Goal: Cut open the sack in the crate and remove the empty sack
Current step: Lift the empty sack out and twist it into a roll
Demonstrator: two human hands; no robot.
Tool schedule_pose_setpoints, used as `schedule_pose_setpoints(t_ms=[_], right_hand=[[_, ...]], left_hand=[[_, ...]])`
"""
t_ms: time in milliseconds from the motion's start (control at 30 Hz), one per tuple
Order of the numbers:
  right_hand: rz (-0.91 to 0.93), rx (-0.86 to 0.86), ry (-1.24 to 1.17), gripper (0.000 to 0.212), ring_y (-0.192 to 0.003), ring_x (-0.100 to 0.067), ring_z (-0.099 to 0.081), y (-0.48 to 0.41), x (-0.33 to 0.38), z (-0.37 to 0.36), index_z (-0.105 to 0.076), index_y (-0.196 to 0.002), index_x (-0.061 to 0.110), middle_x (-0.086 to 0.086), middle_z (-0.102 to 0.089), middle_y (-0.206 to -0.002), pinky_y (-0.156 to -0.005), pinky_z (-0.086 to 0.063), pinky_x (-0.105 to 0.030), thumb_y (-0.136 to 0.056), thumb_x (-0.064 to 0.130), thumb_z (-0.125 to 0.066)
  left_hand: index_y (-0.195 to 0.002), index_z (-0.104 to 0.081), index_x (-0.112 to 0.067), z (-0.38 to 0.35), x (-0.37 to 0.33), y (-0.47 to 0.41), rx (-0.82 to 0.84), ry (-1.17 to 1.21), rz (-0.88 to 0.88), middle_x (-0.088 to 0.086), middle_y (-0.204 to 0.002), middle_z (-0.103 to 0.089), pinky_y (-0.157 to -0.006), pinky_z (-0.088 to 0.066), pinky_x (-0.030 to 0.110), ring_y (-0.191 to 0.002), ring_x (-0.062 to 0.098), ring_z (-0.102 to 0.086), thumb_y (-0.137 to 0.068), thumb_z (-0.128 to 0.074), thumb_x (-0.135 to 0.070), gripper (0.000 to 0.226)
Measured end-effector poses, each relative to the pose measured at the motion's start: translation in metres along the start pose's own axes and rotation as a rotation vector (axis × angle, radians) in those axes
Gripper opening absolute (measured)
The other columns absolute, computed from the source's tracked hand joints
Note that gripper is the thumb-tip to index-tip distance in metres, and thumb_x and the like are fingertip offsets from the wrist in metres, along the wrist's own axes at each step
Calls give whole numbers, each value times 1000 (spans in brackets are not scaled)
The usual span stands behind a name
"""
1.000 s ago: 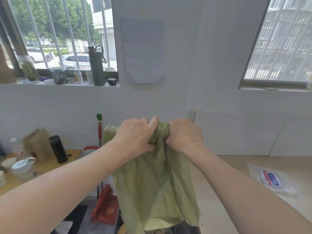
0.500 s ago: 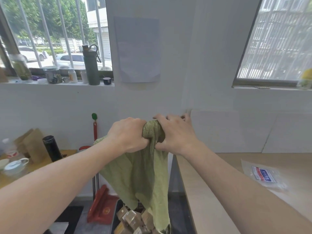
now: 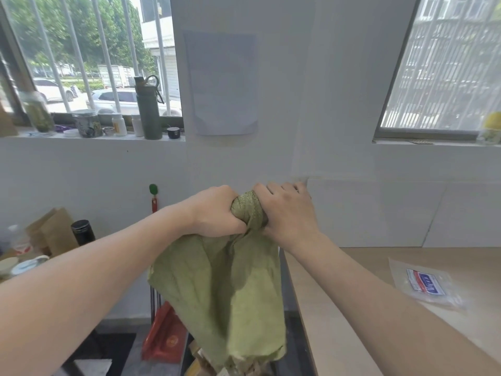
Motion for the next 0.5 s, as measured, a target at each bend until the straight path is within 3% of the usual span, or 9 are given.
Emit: schedule_pose_setpoints(t_ms=[133, 200, 267, 367, 433, 500], right_hand=[[-25, -127, -54, 43, -58, -29, -58, 4, 0, -3, -57, -82, 20, 3, -61, -66, -62, -35, -36, -48, 4, -78], [-44, -106, -49, 45, -55, -29, -58, 4, 2, 1, -54, -77, 20, 3, -61, -62, -58, -30, -32, -44, -2, -76], [-72, -47, -32, 38, -57, -30, -62, 3, 2, 5, -55, -79, 21, 2, -64, -64, -56, -24, -30, -54, 0, -74], [-104, 87, -94, 19, -76, -31, -67, 0, 3, 4, -61, -94, 24, 0, -68, -79, -57, -30, -30, -80, 11, -61], [-179, 144, -178, 12, -79, -29, -67, -2, 1, 2, -62, -91, 26, 3, -67, -81, -56, -34, -30, -86, 17, -56], [-243, 171, -244, 9, -78, -27, -66, -4, 1, 0, -62, -86, 26, 6, -63, -77, -56, -37, -30, -87, 21, -55]], left_hand=[[-63, -58, -16, 0, -5, 6, 124, 182, 15, -5, -52, -55, -49, -39, 25, -46, 17, -49, -74, -73, -16, 19], [-63, -58, -16, 0, -4, 9, 151, 215, -1, -5, -54, -56, -51, -42, 26, -47, 17, -51, -75, -73, -15, 19], [-67, -54, -15, -1, -1, 11, 128, 163, -45, -6, -56, -55, -52, -42, 29, -49, 16, -51, -72, -74, -21, 21], [-87, -51, -20, -2, 1, 15, -78, -176, -118, -8, -68, -60, -56, -48, 33, -63, 17, -60, -68, -74, -47, 40], [-103, -45, -23, -6, -1, 21, -259, -505, -183, -6, -73, -55, -56, -45, 33, -69, 21, -60, -72, -68, -62, 55], [-118, -44, -21, -14, -2, 24, -413, -681, -216, -4, -81, -56, -58, -40, 32, -73, 24, -61, -74, -65, -68, 67]])
Point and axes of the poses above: each hand's wrist, its own y-axis away from the middle knuckle, its own z-axis out of the back of the hand, x = y × z, the point moved 3 cm from there along -y, towards the middle knuckle
